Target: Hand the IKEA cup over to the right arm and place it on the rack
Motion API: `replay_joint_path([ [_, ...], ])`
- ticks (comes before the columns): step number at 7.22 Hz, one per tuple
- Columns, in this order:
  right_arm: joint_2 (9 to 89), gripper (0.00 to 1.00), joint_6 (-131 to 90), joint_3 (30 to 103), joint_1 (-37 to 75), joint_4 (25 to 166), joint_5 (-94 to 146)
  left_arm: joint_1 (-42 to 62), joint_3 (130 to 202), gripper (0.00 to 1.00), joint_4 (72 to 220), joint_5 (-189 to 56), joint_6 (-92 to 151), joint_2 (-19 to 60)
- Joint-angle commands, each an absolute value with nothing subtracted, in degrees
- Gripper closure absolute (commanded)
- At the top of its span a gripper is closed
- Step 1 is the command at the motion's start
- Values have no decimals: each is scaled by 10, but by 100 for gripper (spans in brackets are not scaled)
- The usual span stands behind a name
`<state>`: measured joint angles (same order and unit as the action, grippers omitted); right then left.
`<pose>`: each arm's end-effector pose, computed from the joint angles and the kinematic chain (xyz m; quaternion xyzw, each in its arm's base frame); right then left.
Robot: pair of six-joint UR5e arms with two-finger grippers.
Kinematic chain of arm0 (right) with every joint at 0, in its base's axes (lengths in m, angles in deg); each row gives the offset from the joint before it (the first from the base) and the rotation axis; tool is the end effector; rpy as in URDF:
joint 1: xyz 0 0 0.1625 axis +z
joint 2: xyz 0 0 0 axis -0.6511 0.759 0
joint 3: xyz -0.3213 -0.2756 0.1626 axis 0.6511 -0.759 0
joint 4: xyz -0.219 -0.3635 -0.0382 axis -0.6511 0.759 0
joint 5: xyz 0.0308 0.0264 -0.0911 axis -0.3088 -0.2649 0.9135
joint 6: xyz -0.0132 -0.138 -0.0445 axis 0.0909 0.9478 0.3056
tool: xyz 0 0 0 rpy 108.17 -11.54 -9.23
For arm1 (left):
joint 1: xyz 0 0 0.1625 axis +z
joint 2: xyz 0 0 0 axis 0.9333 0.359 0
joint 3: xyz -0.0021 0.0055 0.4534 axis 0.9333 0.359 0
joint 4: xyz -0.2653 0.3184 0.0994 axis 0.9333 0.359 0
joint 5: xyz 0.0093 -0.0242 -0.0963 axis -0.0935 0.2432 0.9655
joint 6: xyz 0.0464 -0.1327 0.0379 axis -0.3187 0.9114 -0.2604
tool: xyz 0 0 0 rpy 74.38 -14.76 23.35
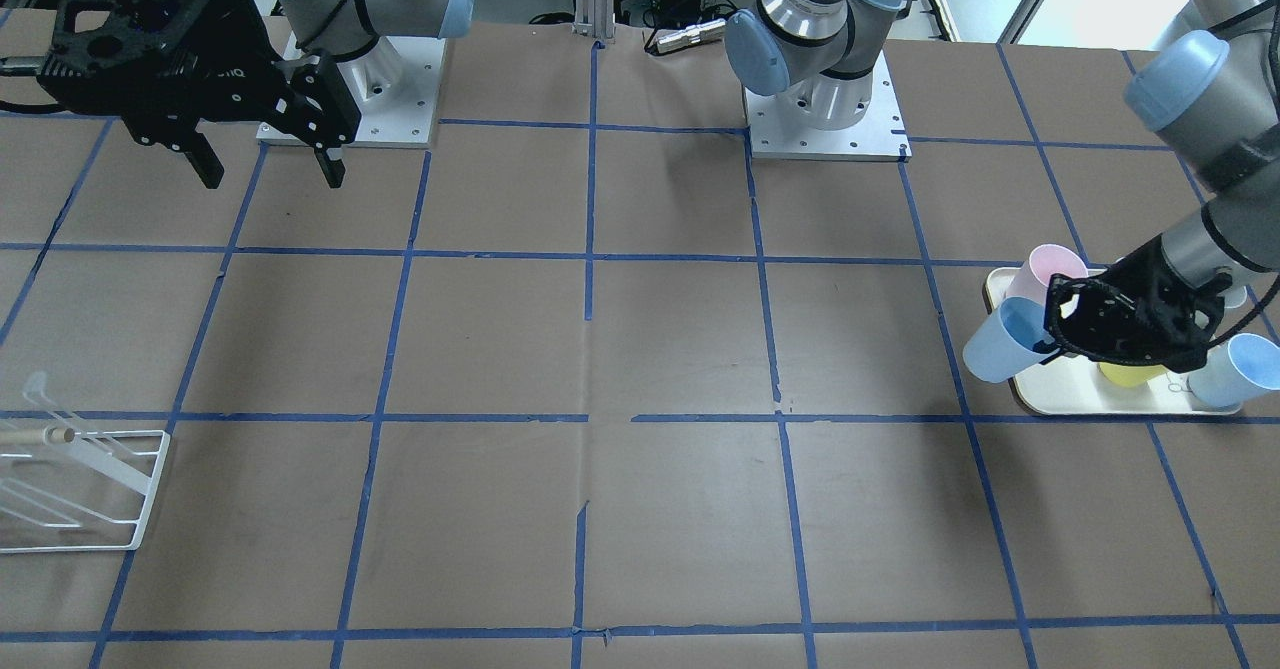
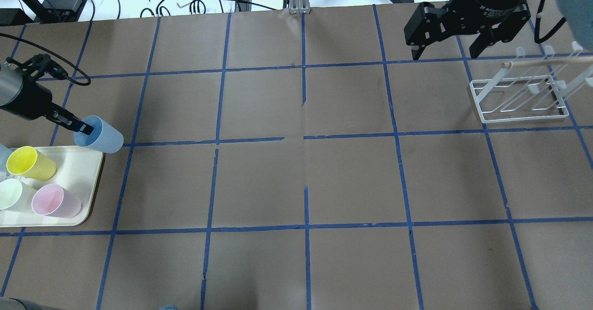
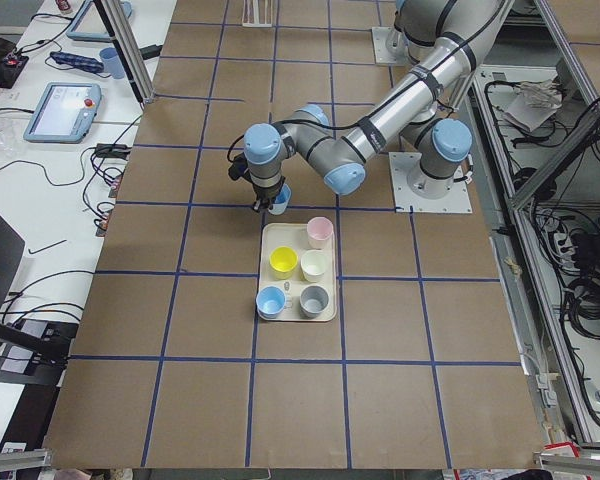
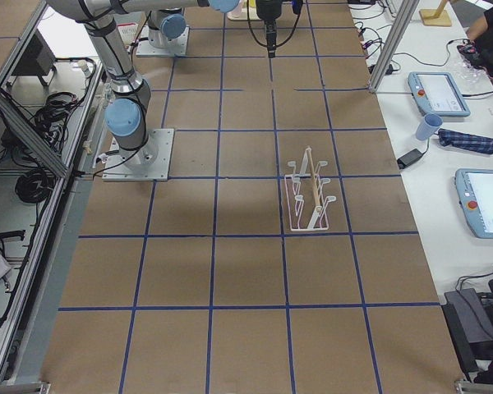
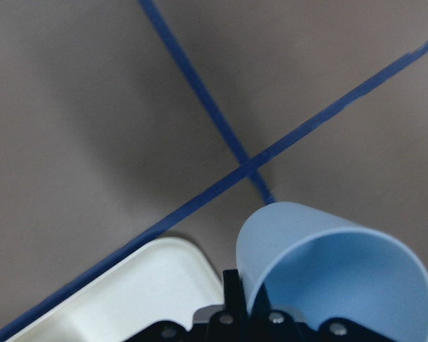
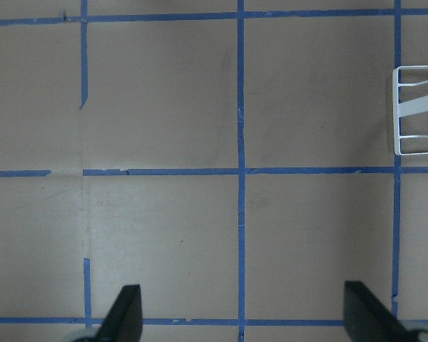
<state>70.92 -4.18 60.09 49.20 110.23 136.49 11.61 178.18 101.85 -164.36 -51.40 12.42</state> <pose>0.1373 -0.5049 0.5217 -0.0003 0.9979 -0.0615 0.0189 0.1496 -0.5455 0.2837 -0.2788 -0.9506 0.0507 0.1270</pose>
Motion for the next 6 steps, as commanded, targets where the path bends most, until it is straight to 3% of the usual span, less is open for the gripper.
replay_joint_path([
  [1,708,0,-42,601,492,1103,1364,75,1792,100,1093,-1518,-460,89],
  [3,708,0,-43,601,492,1103,1362,70,1827,100,1151,-1324,-416,67],
  [6,707,0,-37,595,491,1103,1362,37,1970,100,1139,-1060,-419,70],
])
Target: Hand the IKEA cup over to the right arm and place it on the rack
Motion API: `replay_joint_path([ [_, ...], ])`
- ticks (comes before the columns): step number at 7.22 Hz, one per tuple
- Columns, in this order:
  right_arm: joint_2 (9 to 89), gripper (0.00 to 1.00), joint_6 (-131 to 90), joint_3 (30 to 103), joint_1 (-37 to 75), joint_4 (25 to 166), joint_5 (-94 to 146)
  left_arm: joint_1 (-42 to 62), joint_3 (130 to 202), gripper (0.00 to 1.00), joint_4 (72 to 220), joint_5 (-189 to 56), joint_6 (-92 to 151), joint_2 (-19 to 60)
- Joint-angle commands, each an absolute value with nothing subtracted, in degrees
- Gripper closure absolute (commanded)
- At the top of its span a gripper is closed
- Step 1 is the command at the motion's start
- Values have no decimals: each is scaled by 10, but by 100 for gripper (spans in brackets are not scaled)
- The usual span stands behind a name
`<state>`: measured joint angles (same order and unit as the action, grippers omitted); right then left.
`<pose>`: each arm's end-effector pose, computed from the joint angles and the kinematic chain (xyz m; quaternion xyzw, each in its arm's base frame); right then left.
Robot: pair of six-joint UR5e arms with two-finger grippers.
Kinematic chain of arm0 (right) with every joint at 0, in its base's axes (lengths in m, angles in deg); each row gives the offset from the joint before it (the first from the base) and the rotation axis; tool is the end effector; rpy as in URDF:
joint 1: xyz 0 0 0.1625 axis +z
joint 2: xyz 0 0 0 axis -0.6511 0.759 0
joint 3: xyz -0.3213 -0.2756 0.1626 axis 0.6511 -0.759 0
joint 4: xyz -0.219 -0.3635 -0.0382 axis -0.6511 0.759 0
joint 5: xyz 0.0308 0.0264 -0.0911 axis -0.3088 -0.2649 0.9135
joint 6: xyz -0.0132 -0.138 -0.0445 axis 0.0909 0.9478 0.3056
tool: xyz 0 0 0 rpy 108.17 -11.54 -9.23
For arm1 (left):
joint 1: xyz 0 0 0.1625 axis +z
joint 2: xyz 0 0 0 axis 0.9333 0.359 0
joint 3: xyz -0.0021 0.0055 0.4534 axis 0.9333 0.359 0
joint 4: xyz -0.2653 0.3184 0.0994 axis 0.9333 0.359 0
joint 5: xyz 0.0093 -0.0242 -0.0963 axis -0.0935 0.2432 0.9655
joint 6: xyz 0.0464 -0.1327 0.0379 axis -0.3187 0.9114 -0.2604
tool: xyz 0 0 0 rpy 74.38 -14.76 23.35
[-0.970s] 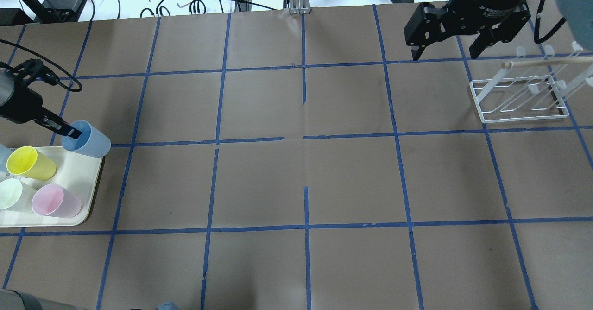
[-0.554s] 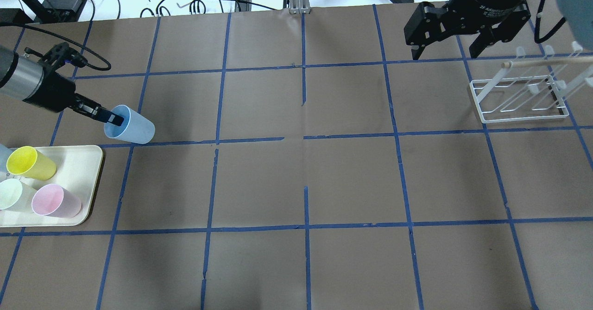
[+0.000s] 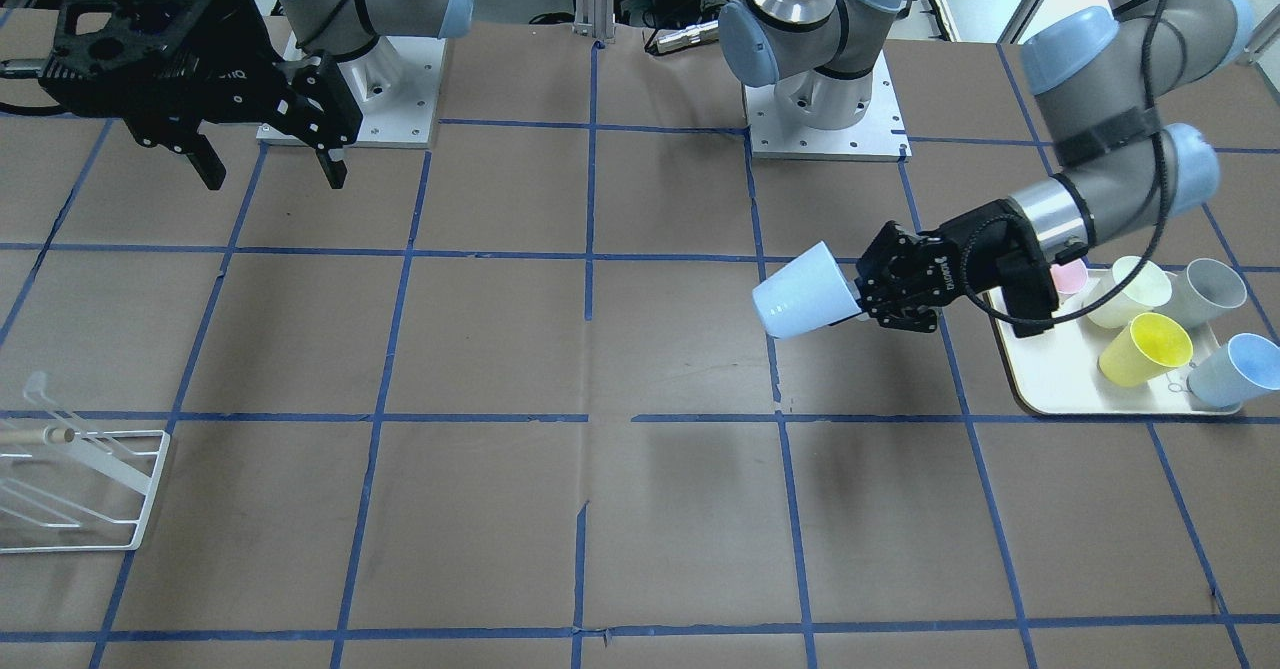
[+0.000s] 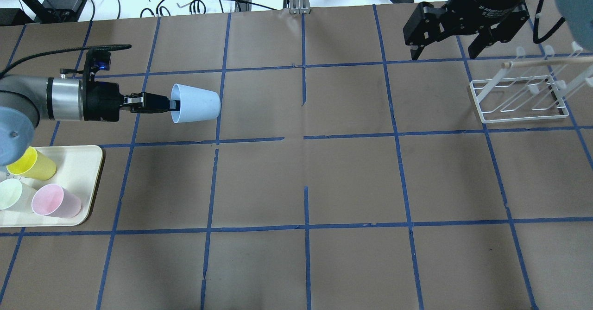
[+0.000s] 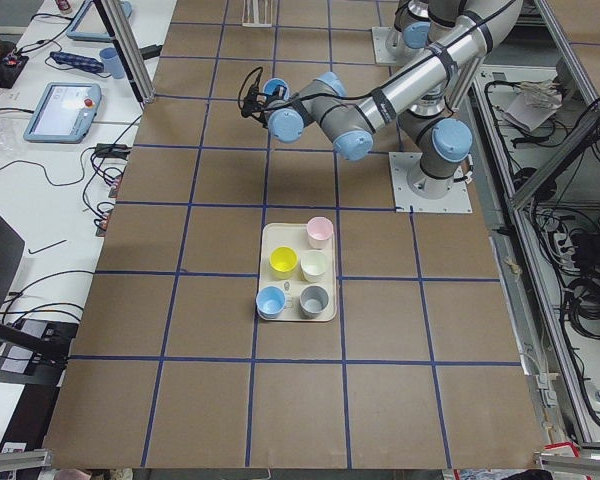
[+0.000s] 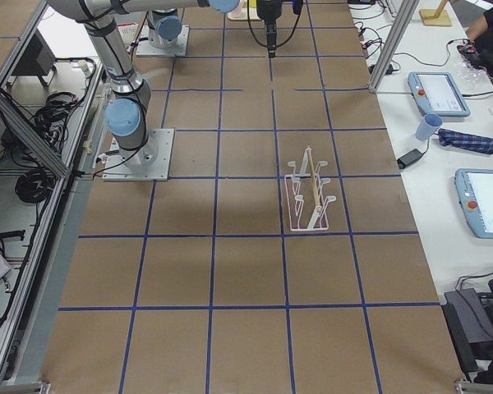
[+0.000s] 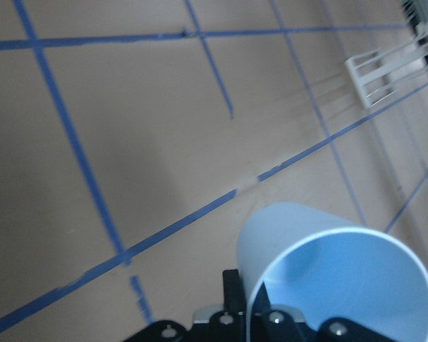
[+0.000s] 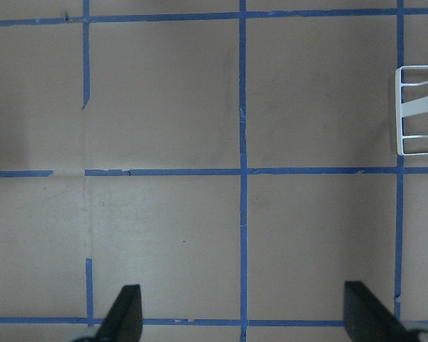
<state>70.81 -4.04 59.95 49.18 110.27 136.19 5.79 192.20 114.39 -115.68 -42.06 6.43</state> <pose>0.1379 -0.5059 0.5222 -0.0016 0.9978 -0.0622 0.0215 -0.0349 -0.5127 0.2882 -0.0941 -0.8333 0.1831 0.5131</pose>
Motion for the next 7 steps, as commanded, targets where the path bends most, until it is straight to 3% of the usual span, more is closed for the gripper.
replay_joint_path([
  [1,707,0,-36,592,484,1091,1364,-20,1982,100,1131,-973,-419,77],
  [7,708,0,-35,571,380,990,1226,-221,2045,100,1111,-640,-409,79],
])
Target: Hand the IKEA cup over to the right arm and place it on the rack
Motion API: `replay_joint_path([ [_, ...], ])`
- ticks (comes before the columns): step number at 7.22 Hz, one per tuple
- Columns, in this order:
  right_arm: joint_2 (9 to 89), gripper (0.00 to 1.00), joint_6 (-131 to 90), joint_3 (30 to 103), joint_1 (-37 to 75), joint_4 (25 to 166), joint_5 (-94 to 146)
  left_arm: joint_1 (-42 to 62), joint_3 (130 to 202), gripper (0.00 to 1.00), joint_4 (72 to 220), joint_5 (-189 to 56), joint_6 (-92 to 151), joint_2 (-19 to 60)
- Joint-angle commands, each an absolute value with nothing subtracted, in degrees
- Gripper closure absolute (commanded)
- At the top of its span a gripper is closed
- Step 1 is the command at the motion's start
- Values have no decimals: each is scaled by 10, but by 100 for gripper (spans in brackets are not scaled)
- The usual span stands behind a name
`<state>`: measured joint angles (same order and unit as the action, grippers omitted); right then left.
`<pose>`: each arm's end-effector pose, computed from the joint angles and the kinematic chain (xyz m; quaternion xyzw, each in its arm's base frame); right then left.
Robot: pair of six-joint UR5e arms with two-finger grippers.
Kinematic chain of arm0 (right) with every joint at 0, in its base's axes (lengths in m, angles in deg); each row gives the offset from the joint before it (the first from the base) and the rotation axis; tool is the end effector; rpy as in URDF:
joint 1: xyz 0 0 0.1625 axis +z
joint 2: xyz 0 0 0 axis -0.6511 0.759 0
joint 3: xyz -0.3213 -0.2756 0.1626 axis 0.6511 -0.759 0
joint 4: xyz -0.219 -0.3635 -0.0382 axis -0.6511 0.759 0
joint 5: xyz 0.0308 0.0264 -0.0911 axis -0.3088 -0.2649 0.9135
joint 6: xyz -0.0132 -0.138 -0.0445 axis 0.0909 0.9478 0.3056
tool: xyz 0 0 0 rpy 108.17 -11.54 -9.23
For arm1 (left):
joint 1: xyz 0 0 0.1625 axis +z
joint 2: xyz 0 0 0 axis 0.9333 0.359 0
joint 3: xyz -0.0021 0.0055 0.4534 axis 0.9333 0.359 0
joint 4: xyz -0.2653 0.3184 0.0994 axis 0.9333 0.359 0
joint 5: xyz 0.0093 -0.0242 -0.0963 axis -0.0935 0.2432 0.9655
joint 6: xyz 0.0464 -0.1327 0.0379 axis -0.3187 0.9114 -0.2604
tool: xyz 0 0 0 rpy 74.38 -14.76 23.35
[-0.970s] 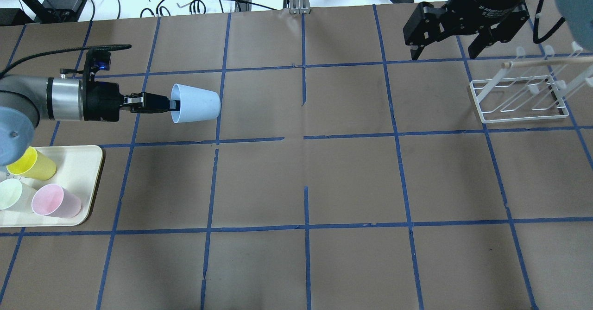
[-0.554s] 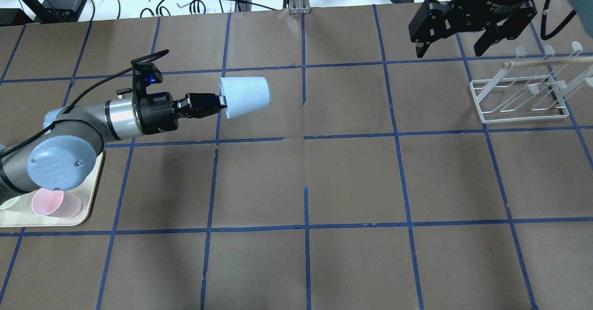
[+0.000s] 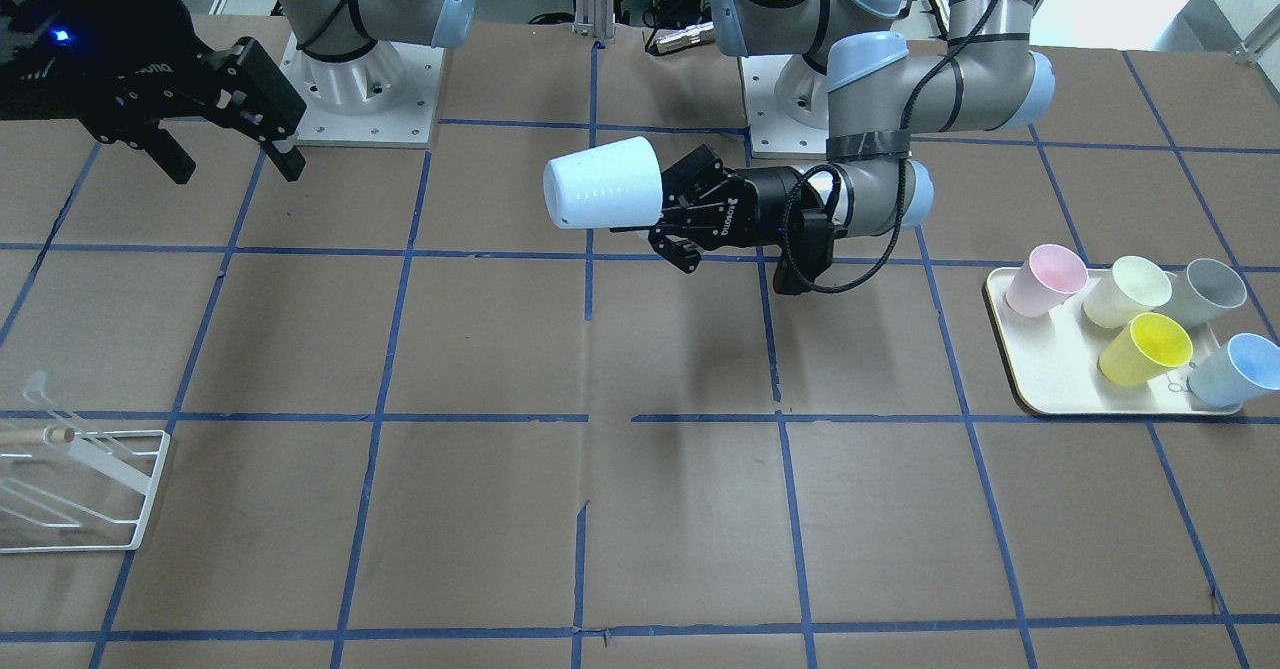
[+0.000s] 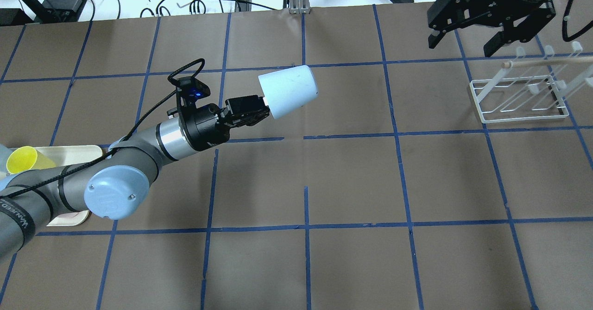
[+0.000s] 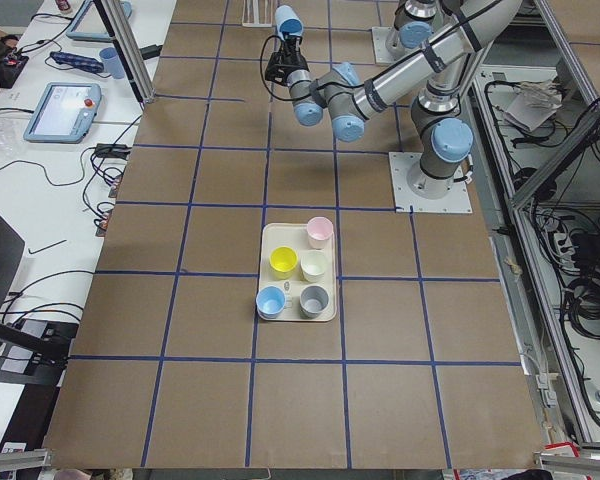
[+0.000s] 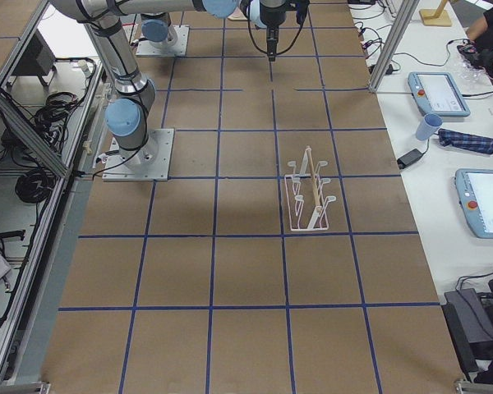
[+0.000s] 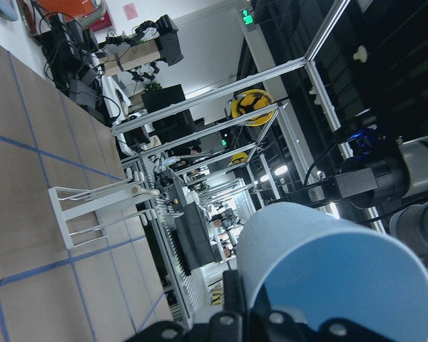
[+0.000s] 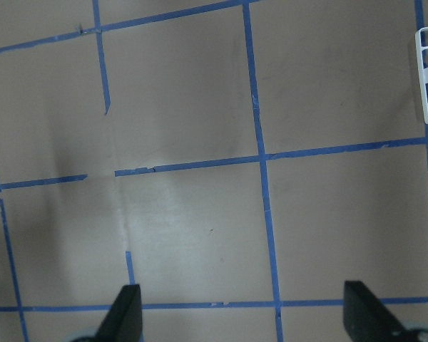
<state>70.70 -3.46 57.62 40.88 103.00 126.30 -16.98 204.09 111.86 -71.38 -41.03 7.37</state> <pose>0.0900 -0.5113 0.5312 0.0648 0.9919 -0.0266 0.1060 -0.2408 -0.4579 0.2948 -0.0092 -0.6210 0.2103 0.7550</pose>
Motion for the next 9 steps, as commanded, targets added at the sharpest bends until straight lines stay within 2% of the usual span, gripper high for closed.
replay_joint_path([
  [1,713,0,-35,571,364,957,1207,-244,2040,100,1108,-622,-409,81],
  [4,727,0,-44,571,317,814,1107,-262,2016,100,1118,-665,-395,96],
  [6,723,0,-56,579,293,771,1099,-280,1976,100,1156,-674,-386,115],
  [9,708,0,-206,583,295,727,1068,-289,1935,100,1220,-673,-384,109],
])
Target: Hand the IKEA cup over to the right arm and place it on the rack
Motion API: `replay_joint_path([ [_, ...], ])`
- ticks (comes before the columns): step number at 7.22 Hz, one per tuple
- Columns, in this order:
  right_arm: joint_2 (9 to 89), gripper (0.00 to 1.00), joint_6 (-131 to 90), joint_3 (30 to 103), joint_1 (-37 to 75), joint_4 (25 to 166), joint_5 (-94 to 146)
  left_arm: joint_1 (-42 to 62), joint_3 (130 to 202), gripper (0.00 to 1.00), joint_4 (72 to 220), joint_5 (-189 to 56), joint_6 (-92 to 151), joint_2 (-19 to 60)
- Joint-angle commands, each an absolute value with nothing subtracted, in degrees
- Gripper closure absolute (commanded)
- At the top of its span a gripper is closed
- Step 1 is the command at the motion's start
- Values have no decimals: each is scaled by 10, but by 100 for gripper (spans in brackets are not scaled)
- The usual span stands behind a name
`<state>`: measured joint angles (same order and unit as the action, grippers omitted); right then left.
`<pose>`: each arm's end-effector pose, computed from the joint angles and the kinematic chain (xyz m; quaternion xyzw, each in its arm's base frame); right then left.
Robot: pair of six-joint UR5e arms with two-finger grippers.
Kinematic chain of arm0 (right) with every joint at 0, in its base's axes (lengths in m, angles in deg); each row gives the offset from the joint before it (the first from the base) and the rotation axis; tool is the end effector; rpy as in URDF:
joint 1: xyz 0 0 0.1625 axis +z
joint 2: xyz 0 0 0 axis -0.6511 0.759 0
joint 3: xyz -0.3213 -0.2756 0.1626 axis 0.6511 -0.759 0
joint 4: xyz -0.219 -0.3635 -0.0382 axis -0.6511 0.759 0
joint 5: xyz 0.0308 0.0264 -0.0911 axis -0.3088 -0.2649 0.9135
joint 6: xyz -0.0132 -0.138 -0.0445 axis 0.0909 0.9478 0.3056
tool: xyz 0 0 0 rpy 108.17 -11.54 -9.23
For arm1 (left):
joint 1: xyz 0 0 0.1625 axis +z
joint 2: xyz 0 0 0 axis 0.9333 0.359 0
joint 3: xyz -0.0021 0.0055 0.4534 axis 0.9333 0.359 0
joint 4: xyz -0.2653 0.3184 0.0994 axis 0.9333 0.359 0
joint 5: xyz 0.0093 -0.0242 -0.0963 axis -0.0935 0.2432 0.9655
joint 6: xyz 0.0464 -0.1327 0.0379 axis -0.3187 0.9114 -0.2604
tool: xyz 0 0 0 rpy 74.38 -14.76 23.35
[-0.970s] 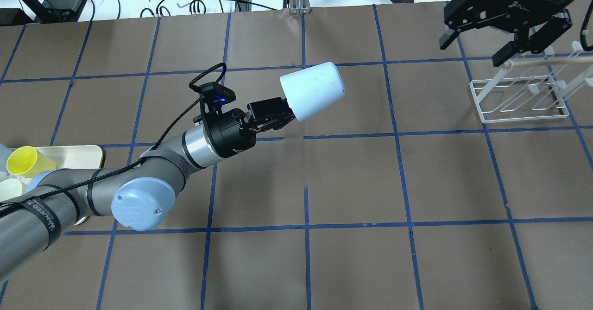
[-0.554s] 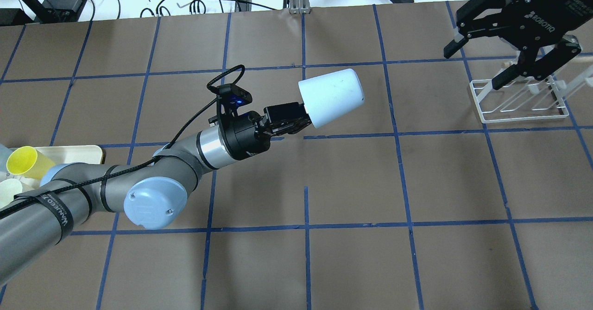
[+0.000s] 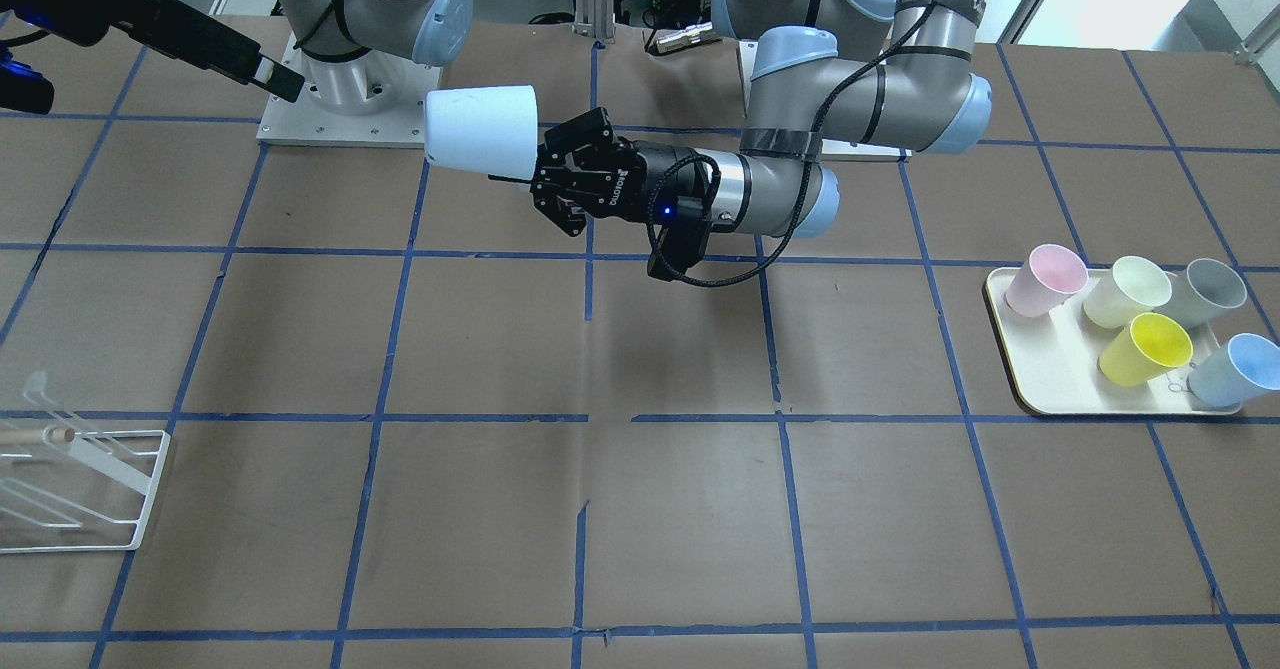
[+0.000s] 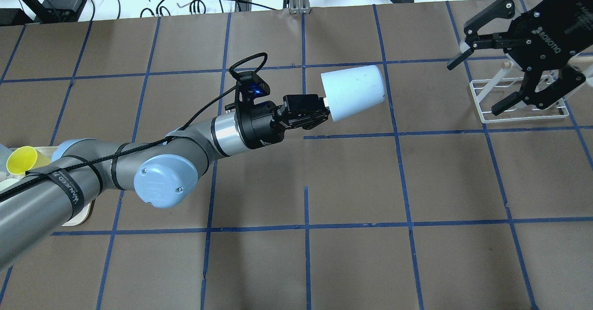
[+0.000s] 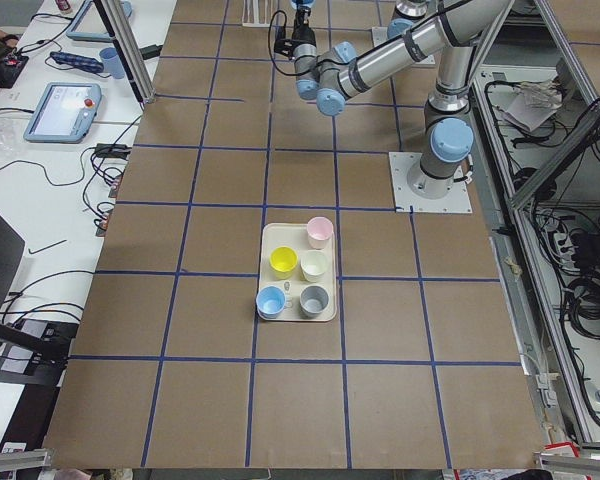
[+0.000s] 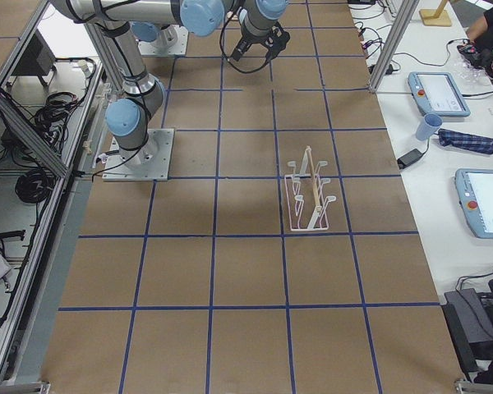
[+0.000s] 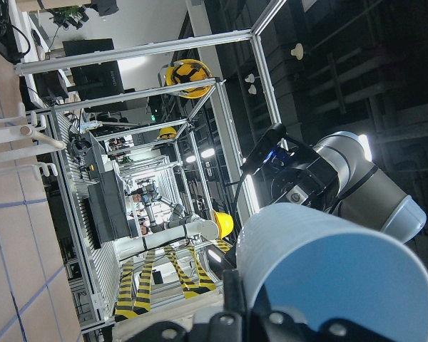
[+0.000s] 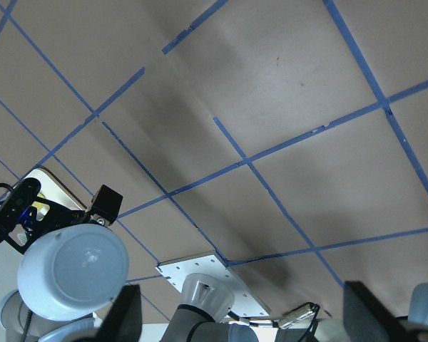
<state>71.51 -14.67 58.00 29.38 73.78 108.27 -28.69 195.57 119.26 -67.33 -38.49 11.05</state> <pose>0.0532 -0.4592 0.5155 0.3047 0.8901 0.2009 0.2729 -0.3330 -0.4567 0.3182 -0.0221 -0.6033 0.1179 0.7884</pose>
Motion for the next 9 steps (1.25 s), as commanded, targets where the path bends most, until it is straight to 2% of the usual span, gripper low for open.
replay_joint_path([
  [1,696,0,-277,583,296,725,1048,-291,1915,100,1255,-673,-385,105],
  [5,634,0,-397,572,297,708,897,-299,1912,100,1260,-673,-384,101],
  [9,638,0,-410,572,325,686,877,-301,1912,100,1261,-673,-385,101],
])
